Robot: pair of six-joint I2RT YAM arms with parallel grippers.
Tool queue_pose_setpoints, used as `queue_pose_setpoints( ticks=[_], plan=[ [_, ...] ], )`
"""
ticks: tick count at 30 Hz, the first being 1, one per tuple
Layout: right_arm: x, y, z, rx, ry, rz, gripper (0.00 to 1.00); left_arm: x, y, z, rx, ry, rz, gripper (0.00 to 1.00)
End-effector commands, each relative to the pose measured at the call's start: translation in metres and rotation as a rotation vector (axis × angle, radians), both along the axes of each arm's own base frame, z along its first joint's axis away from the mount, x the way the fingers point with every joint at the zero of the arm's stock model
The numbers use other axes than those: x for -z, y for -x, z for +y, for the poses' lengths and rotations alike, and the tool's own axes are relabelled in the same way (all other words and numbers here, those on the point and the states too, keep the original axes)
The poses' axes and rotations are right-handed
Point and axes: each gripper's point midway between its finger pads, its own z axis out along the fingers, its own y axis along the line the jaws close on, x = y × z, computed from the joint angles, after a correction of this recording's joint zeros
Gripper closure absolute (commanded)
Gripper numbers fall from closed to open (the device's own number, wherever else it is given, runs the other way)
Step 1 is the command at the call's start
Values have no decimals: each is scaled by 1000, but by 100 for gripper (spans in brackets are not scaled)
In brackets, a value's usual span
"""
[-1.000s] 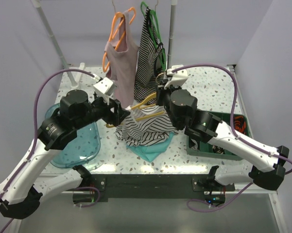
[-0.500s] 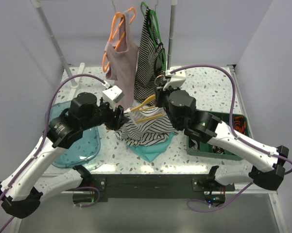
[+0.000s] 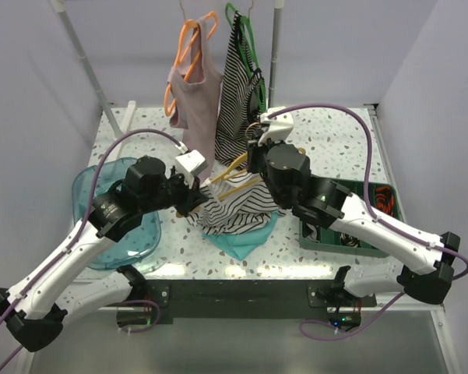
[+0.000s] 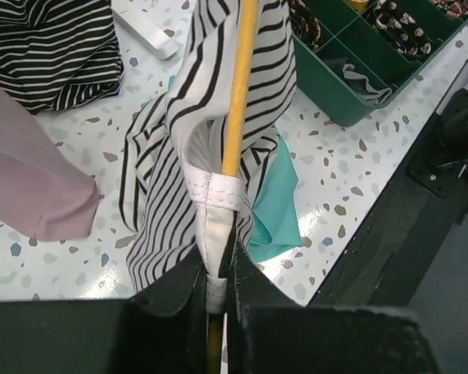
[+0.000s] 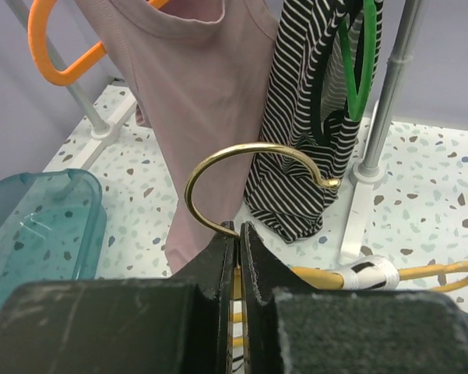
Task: Place the tank top on the hanger
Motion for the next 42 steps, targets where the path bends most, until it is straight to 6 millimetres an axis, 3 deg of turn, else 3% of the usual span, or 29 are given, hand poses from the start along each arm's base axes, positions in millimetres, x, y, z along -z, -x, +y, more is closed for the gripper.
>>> queue_pose_setpoints(
  ticks=[1, 3, 4, 6, 7, 10, 14, 15, 16, 18, 20, 24, 27, 29, 30, 31, 33, 34, 36, 37, 39, 40, 42],
  plan=[
    [-15, 0, 8, -14, -66, -24, 87, -7, -8, -5, -43, 90, -37, 100],
    [-11, 0, 9, -15, -55, -20, 72, -3, -5, -5, -49, 129, -46, 100],
    [-6, 0, 11, -19, -49, -13, 57, -2, -5, -5, -66, 156, -35, 100],
    [-3, 0, 12, -25, -52, -10, 43, 1, -3, -3, -91, 206, -41, 100],
    [3, 1, 13, -29, -46, -3, 28, 1, -2, -2, -103, 223, -46, 100],
    [12, 3, 15, -42, -44, 18, 1, 10, -1, 5, -144, 243, -38, 100],
    [33, 8, 3, -18, -33, 61, 1, 26, 2, 16, -195, 216, -12, 100],
    [30, 11, -6, -5, -48, 55, 1, 31, 4, 20, -208, 202, 2, 100],
    [41, 12, -13, 13, -36, 63, 1, 32, 2, 26, -240, 189, -3, 100],
    [37, 16, -31, 47, -48, 44, 1, 25, 6, 35, -277, 206, -10, 100],
    [43, 19, -43, 69, -25, 35, 1, 4, 12, 38, -264, 244, -49, 100],
    [40, 26, -64, 87, -21, 13, 1, -8, 16, 54, -307, 208, -55, 100],
    [39, 30, -76, 103, -23, 11, 1, -34, 20, 65, -332, 218, -96, 100],
    [40, 31, -81, 116, -22, 9, 1, -63, 24, 75, -347, 249, -147, 100],
    [41, 31, -81, 115, -18, 9, 1, -73, 25, 79, -356, 252, -169, 100],
    [40, 31, -82, 117, -16, 7, 1, -98, 28, 87, -377, 282, -214, 100],
    [39, 31, -83, 119, -4, 5, 1, -118, 31, 96, -381, 284, -262, 100],
    [38, 31, -82, 117, -2, 4, 1, -141, 34, 103, -396, 310, -304, 100],
    [37, 30, -81, 114, 9, 2, 1, -160, 39, 113, -408, 306, -348, 100],
    [34, 30, -80, 114, 4, -2, 1, -182, 42, 122, -431, 331, -387, 100],
    [34, 29, -79, 111, 11, 0, 1, -199, 48, 132, -437, 332, -427, 100],
    [33, 29, -78, 111, 9, -1, 1, -218, 55, 141, -451, 363, -462, 100],
    [34, 28, -77, 111, 12, -1, 1, -230, 61, 150, -462, 371, -490, 100]
  ],
)
